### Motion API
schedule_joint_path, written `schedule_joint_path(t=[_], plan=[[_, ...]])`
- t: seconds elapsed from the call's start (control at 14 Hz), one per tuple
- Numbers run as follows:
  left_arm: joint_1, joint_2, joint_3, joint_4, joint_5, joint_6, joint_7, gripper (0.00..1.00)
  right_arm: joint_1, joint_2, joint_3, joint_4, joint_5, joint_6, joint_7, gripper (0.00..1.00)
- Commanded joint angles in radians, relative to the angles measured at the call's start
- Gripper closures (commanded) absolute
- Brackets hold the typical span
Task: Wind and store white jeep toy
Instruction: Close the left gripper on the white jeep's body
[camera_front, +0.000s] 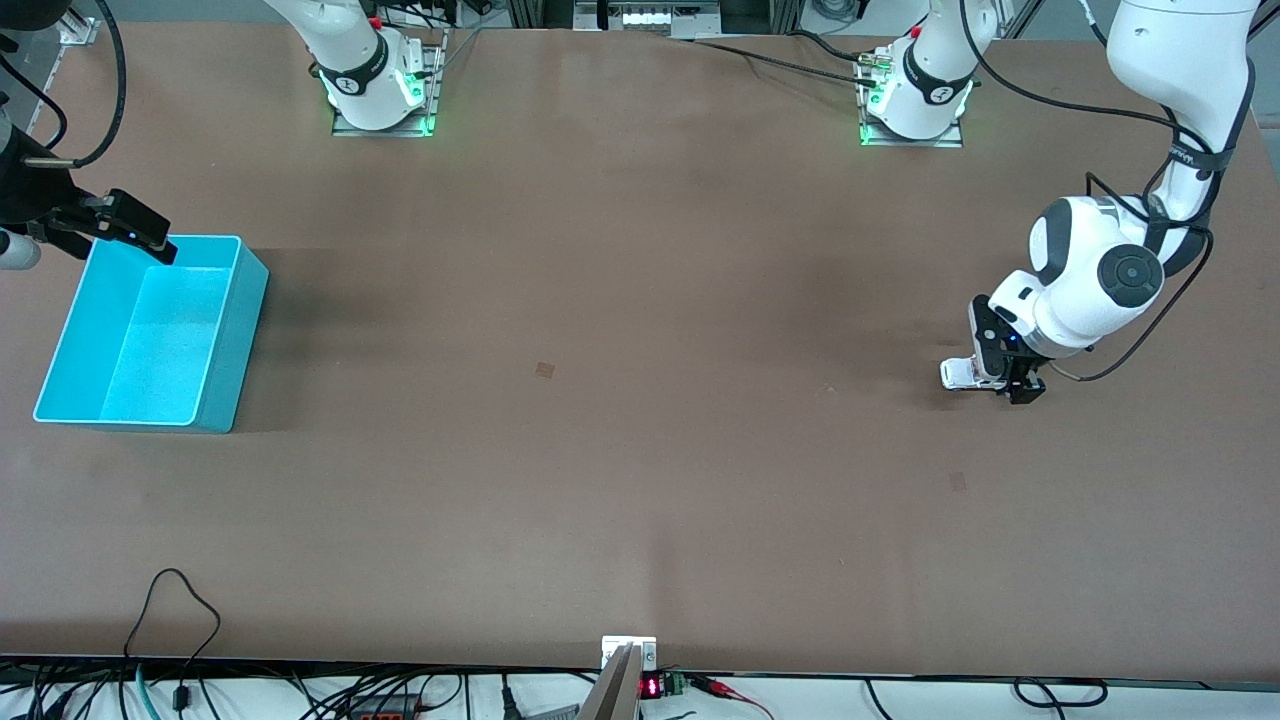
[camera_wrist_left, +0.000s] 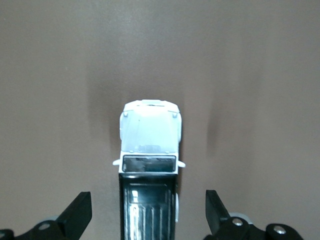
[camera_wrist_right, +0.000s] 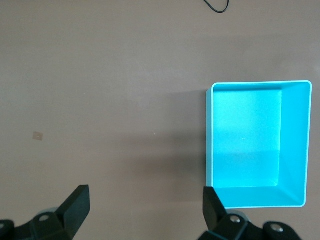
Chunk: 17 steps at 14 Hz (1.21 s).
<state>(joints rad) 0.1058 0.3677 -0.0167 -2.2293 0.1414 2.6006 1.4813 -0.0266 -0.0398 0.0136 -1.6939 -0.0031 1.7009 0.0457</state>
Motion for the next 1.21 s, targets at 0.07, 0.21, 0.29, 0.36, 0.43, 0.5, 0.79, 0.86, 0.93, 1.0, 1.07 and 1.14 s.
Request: schedule_joint_path(t=[0.07, 0.21, 0.29, 0.36, 0.43, 0.5, 0.79, 0.86, 0.93, 1.0, 1.07, 1.14], plan=[[0.031, 0.037, -0.008, 0.008, 0.017, 0.045, 0.020, 0.02, -0.023, -0.011, 0.016, -0.003, 0.018, -0.003, -0.018, 0.00], [0.029, 0.053, -0.008, 0.008, 0.017, 0.045, 0.022, 0.40, -0.023, -0.011, 0.016, -0.003, 0.018, -0.003, -0.018, 0.00], [0.028, 0.062, -0.009, 0.010, 0.017, 0.045, 0.022, 0.49, -0.023, -0.011, 0.016, -0.003, 0.018, -0.003, -0.018, 0.00], [0.029, 0.063, -0.009, 0.010, 0.017, 0.045, 0.022, 0.60, -0.023, -0.012, 0.016, -0.003, 0.018, -0.003, -0.018, 0.00], [0.029, 0.063, -0.009, 0.008, 0.017, 0.045, 0.022, 0.69, -0.023, -0.011, 0.016, -0.003, 0.018, -0.003, -0.018, 0.00], [0.029, 0.063, -0.009, 0.010, 0.017, 0.045, 0.022, 0.74, -0.023, -0.011, 0.016, -0.003, 0.018, -0.003, -0.018, 0.00], [0.028, 0.062, -0.008, 0.010, 0.017, 0.042, 0.022, 0.83, -0.023, -0.011, 0.016, -0.003, 0.018, -0.003, -0.018, 0.00], [0.028, 0.063, -0.009, 0.010, 0.017, 0.042, 0.022, 0.83, -0.023, -0.011, 0.016, -0.003, 0.018, -0.003, -0.018, 0.00], [0.028, 0.063, -0.008, 0.010, 0.017, 0.041, 0.022, 0.84, -0.023, -0.011, 0.016, -0.003, 0.018, -0.003, -0.018, 0.00], [0.028, 0.063, -0.008, 0.010, 0.017, 0.041, 0.030, 0.84, -0.023, -0.011, 0.016, -0.003, 0.018, -0.003, -0.018, 0.00], [0.029, 0.069, -0.008, 0.010, 0.017, 0.039, 0.039, 0.84, -0.023, -0.011, 0.016, -0.003, 0.018, -0.003, -0.023, 0.00], [0.031, 0.080, -0.008, 0.014, 0.017, 0.039, 0.048, 0.84, -0.023, -0.011, 0.016, -0.003, 0.018, -0.003, -0.023, 0.00]])
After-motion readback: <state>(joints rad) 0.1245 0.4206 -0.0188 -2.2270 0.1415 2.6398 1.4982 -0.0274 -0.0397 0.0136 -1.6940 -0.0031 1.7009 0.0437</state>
